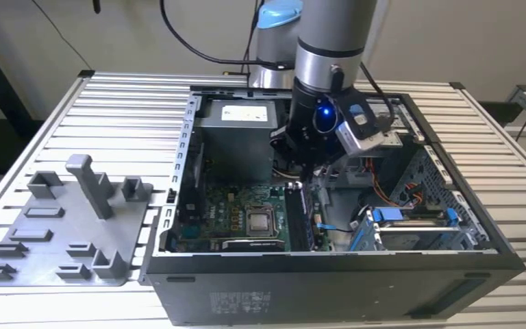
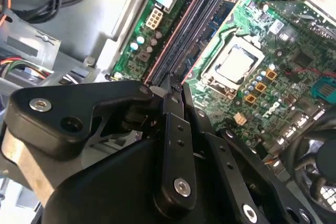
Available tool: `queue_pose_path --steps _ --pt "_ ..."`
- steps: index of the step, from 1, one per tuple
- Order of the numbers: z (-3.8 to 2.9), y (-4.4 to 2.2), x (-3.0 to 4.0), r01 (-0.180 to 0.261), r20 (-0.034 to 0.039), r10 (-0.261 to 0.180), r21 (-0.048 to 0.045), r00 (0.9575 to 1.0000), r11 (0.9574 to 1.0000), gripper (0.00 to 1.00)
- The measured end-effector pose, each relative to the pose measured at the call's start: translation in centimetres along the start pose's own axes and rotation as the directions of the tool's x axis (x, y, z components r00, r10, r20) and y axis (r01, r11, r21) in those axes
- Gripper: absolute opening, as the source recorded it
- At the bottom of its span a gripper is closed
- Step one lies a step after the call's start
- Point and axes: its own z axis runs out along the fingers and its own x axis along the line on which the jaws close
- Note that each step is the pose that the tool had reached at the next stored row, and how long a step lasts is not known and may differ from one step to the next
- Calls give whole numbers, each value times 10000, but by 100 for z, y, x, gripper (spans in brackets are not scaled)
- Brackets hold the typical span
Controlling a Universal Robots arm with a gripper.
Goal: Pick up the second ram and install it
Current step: 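Insert the second ram into the second slot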
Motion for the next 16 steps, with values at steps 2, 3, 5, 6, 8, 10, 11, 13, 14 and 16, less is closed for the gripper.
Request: queue_pose_path --steps 2,3,5,6,8,10,11,13,14,16 --pt "25 -1 4 115 4 -115 -5 9999 9999 14" --pt "38 -1 6 149 5 -149 -6 9999 9999 14" --pt "59 -1 10 202 -1 -202 -17 9998 9998 14" --pt "65 -2 11 211 -22 -211 -18 9998 9998 14" --pt "68 -2 12 216 -64 -216 -13 9997 9998 14" --pt "70 -2 14 216 -70 -216 -13 9997 9998 14" --pt "73 -2 18 215 -70 -215 -16 9997 9998 14" --pt "88 -5 20 217 -74 -217 -19 9997 9998 14" --pt "98 -7 24 217 -77 -218 -16 9997 9998 14" --pt "128 -12 33 216 -79 -216 -16 9997 9998 14"
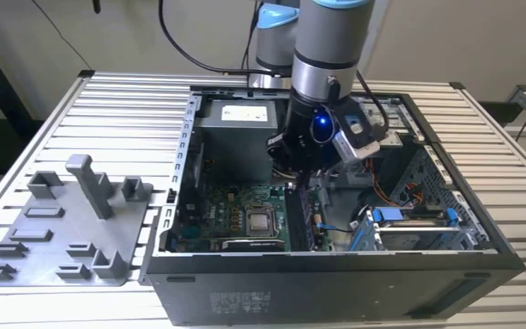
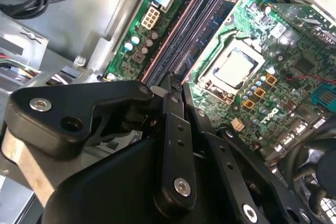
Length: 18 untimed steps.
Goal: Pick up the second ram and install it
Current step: 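Insert the second ram into the second slot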
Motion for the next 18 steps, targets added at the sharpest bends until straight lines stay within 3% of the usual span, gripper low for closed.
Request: queue_pose_path --steps 18 --pt "213 -75 55 -68 -11 68 1 10000 10000 14"
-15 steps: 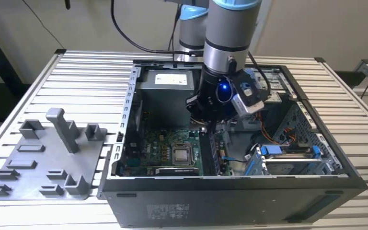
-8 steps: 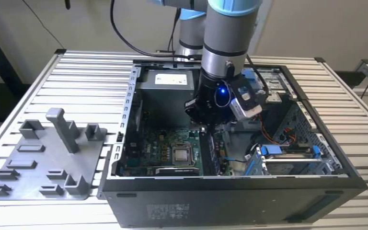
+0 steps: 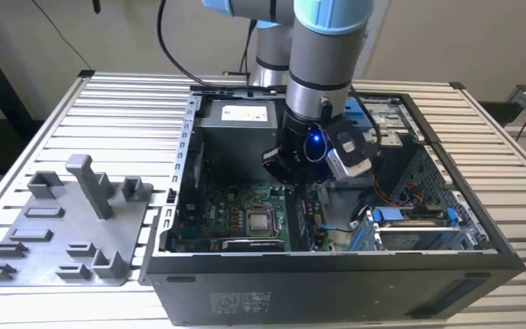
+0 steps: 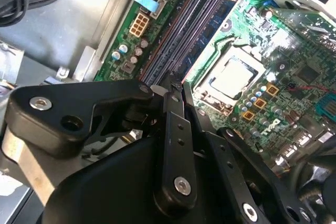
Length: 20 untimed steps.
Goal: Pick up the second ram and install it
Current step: 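Insert the second ram into the second slot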
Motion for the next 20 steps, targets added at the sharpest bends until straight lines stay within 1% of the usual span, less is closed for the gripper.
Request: queue_pose_path --steps 10,20 --pt "74 -66 8 -80 -3 80 2 10000 10000 14" --pt "150 -68 9 -136 -6 136 24 9999 9999 14"
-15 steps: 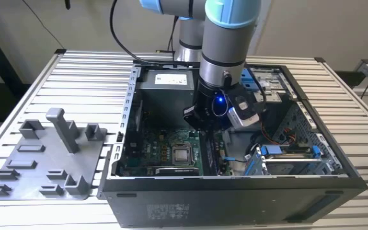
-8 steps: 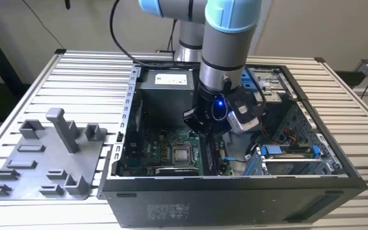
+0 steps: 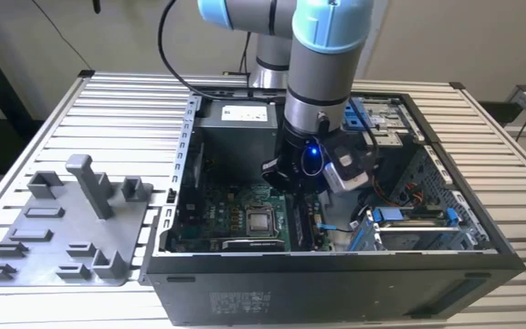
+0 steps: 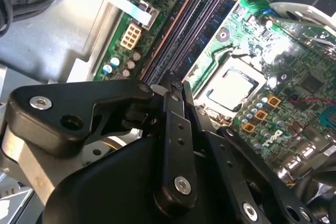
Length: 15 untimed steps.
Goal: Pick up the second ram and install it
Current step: 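Insert the second ram into the second slot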
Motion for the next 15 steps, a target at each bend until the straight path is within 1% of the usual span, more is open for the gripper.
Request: queue_pose_path --steps 11,15 --pt "68 3 2 -3 1 3 14 10000 10000 14" --pt "70 2 3 -3 0 3 26 10000 10000 14"
